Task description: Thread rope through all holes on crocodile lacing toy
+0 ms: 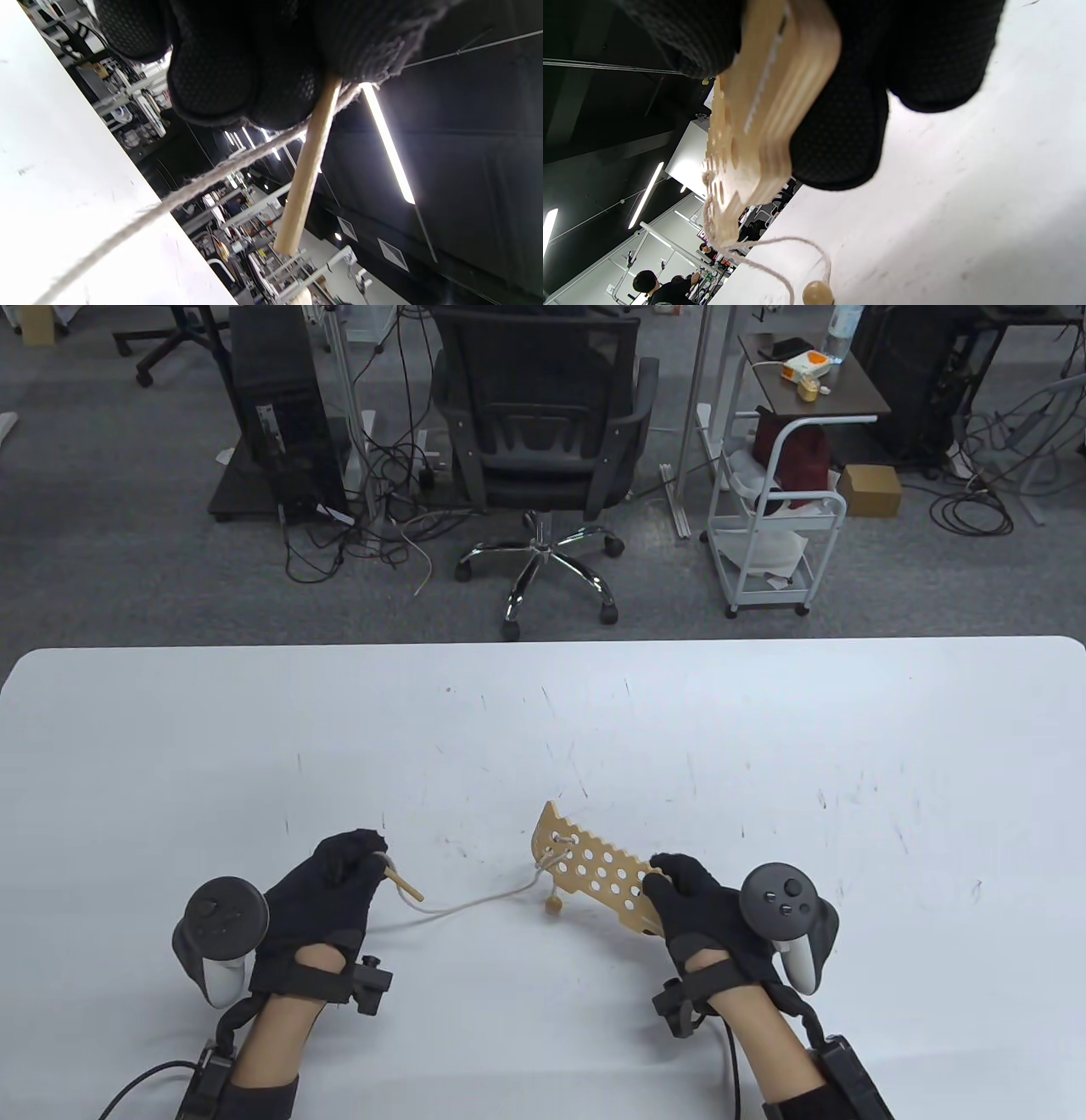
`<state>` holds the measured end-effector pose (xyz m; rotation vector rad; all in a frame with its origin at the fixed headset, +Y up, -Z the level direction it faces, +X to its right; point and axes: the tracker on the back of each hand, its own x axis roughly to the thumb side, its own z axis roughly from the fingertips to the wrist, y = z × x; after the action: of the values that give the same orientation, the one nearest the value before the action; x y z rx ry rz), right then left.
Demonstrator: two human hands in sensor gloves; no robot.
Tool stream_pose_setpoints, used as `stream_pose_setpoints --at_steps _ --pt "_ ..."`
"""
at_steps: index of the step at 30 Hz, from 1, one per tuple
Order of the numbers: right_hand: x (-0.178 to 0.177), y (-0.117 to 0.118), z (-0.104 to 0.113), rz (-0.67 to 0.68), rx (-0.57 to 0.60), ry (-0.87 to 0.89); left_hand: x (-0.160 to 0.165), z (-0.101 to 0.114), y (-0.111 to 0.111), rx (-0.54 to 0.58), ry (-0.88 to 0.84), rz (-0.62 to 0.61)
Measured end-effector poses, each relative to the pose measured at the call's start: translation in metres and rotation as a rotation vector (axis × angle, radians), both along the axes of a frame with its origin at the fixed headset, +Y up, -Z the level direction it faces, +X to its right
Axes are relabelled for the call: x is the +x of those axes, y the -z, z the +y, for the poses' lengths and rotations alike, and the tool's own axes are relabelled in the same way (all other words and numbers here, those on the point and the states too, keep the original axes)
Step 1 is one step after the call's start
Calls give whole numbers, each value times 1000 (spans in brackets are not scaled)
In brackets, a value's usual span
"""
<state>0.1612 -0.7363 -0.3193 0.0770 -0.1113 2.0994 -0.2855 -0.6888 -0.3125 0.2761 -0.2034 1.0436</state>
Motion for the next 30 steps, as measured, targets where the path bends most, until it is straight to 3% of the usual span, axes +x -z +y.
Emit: stream_pose_setpoints --at_steps 5,12,24,30 --pt "-8 -4 2 32 10 2 20 0 -3 19 28 -105" --pt "-18 -8 1 69 5 12 40 7 -13 57 88 -159" --pt "-31 -14 0 128 3 29 61 0 -17 59 172 -201" --pt "-37 -17 1 157 -2 62 66 1 -21 101 284 -161"
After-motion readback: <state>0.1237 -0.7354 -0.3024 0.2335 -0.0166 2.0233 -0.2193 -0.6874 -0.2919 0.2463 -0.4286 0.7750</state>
